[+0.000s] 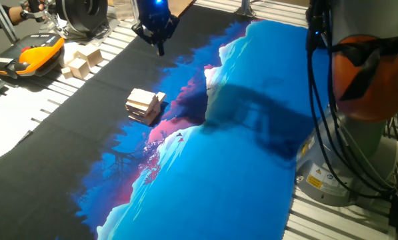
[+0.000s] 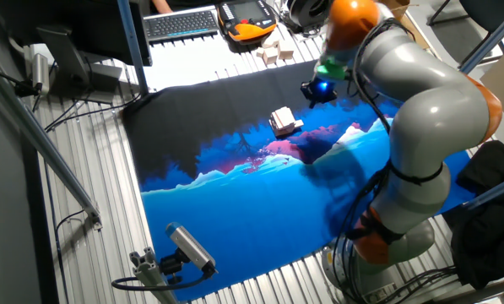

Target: Play Jenga

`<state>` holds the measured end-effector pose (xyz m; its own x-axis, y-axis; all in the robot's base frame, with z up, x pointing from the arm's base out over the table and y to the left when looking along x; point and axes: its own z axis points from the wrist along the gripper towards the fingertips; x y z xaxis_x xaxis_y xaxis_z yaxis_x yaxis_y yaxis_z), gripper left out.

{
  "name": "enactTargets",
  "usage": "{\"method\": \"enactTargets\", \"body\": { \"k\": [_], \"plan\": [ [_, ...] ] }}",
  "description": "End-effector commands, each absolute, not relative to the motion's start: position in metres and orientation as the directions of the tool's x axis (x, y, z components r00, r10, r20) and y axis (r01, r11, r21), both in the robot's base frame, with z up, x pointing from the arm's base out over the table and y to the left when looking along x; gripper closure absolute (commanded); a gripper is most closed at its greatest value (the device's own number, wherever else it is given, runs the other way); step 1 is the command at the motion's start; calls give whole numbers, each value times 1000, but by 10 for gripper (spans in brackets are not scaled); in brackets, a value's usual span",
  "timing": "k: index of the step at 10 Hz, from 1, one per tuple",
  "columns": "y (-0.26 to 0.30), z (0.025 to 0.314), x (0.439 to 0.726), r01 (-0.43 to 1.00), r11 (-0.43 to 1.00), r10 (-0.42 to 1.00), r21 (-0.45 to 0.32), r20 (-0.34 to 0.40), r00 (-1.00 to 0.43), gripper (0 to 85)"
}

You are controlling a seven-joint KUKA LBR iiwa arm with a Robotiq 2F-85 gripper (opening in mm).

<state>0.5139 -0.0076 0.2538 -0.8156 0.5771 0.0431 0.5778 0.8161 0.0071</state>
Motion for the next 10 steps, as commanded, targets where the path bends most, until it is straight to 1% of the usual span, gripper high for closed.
{"method": "enactTargets", "body": {
  "k": [1, 4, 5, 7, 8, 9, 10],
  "plan": [
    [-9, 254, 514, 789, 615, 789, -17, 28, -614, 850],
    [-10, 254, 513, 788, 616, 787, 5, 50, -615, 850],
    [-10, 253, 513, 796, 606, 795, 9, 46, -605, 850],
    [-10, 253, 513, 797, 603, 797, -38, -4, -604, 850],
    [-10, 253, 513, 805, 592, 806, -43, -6, -592, 850],
    [-10, 253, 513, 820, 573, 820, -11, 28, -572, 850],
    [-10, 253, 513, 846, 532, 842, 46, 81, -534, 850]
  ]
}}
